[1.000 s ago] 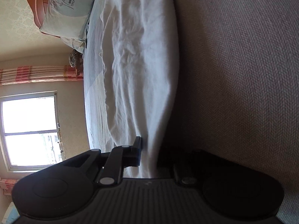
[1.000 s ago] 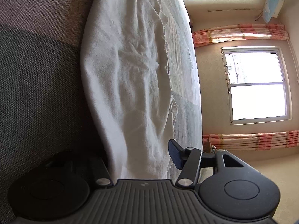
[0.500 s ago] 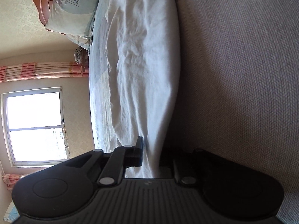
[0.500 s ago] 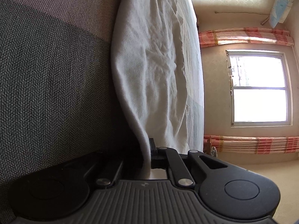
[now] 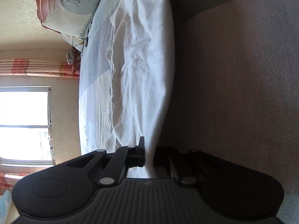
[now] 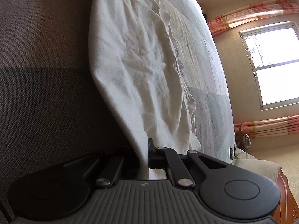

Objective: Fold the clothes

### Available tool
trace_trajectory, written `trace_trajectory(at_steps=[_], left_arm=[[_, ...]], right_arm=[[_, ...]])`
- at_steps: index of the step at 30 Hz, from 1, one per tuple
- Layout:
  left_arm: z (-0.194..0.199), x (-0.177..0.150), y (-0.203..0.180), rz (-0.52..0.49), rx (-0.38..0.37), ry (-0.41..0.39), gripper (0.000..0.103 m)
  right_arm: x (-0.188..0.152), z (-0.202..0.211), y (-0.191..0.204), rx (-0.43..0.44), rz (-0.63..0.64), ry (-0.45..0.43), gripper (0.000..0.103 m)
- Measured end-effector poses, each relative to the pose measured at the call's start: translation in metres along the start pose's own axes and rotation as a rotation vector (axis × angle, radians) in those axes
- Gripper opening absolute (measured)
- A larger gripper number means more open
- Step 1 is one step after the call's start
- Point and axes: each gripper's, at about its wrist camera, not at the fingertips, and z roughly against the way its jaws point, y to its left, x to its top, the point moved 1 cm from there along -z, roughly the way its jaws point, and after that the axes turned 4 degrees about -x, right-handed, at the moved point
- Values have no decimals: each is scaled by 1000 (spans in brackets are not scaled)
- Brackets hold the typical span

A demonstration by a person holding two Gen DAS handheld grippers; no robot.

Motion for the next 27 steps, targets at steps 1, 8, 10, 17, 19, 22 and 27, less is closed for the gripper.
trace_trajectory(at_steps=[1,8,10,17,19,22,27], left_arm=[[5,-1,0,5,-4,-3,1],[58,-6,-5,32,-134,-39,1],[78,-7,-6,48,-217,-59,1],[133,-18,-19,58,-474,-105,1],[134,-26,-15,100,-523,-100,1],[135,-38,-7,165,-597,-92,1],[138,-58,5,275,-719,-78,12]], right_arm=[[-1,5,-1,2,-4,-2,6],[-8,43,-9,106,-51,-14,6],[-15,61,-5,182,-58,-16,6],[-32,110,1,488,-105,-3,6],[-35,117,2,555,-121,4,7],[-40,124,6,657,-155,11,7],[-48,126,29,796,-219,47,29]])
